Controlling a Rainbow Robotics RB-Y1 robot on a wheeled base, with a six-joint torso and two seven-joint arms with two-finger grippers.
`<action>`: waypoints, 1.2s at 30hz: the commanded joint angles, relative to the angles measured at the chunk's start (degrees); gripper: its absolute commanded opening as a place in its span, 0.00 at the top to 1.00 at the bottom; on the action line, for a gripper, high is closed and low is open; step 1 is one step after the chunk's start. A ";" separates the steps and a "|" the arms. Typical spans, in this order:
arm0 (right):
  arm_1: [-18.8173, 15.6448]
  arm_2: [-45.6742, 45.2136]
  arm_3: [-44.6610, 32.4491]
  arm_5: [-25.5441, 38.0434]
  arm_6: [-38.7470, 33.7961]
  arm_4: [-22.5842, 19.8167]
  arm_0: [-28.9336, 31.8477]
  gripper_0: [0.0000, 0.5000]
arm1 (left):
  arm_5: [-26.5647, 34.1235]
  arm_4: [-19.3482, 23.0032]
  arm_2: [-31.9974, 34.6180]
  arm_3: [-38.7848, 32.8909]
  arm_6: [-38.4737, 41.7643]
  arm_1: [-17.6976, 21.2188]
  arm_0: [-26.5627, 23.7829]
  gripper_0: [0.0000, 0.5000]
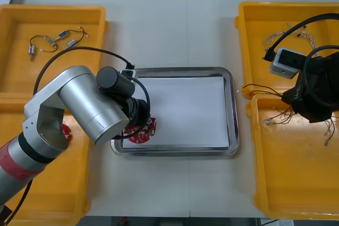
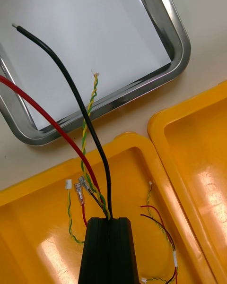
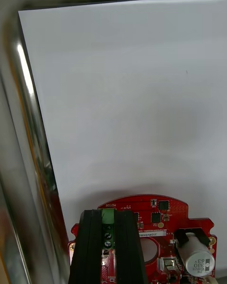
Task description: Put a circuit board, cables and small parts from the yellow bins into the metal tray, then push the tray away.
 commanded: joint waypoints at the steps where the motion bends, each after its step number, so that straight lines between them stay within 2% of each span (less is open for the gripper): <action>1: -2.58 -1.74 -0.01 0.18 -1.85 -0.66 -1.48 1.00 | -1.11 -0.96 -1.25 0.07 6.72 -0.96 -2.19 1.00; 8: -2.84 -1.83 -0.01 0.18 -1.94 -0.92 -1.39 1.00 | -1.20 -0.87 -1.17 0.07 7.24 -0.96 -2.19 1.00; 9: -2.93 -1.83 -0.01 0.18 -2.02 -0.92 -1.39 1.00 | -1.20 -0.87 -1.17 0.07 7.51 -0.96 -2.19 0.85; 10: -2.84 -1.83 -0.09 0.18 -2.02 -0.92 -1.39 1.00 | -1.20 -0.87 -1.25 0.16 7.68 -0.96 -2.19 0.61; 11: -2.93 -1.92 -0.09 0.18 -2.02 -1.01 -1.39 1.00 | -1.20 -0.78 -1.25 0.07 7.86 -0.96 -2.19 0.30; 12: -2.93 -1.92 -0.01 0.18 -2.02 -1.01 -1.48 1.00 | -1.20 -0.78 -1.17 0.16 7.95 -0.96 -2.19 0.08; 13: -2.93 -1.83 -0.09 0.18 -2.11 -1.01 -1.48 1.00 | -1.20 -0.78 -1.25 0.07 8.03 -1.05 -2.19 0.00; 30: -2.84 -2.01 -0.09 0.18 -2.20 -1.89 -1.39 1.00 | -1.38 0.09 -0.46 -1.16 9.44 -1.40 -2.19 0.00; 36: -2.93 -2.01 -0.09 0.18 -2.20 -2.41 -1.48 1.00 | 3.81 3.17 3.84 -5.12 9.26 -1.93 -2.63 0.00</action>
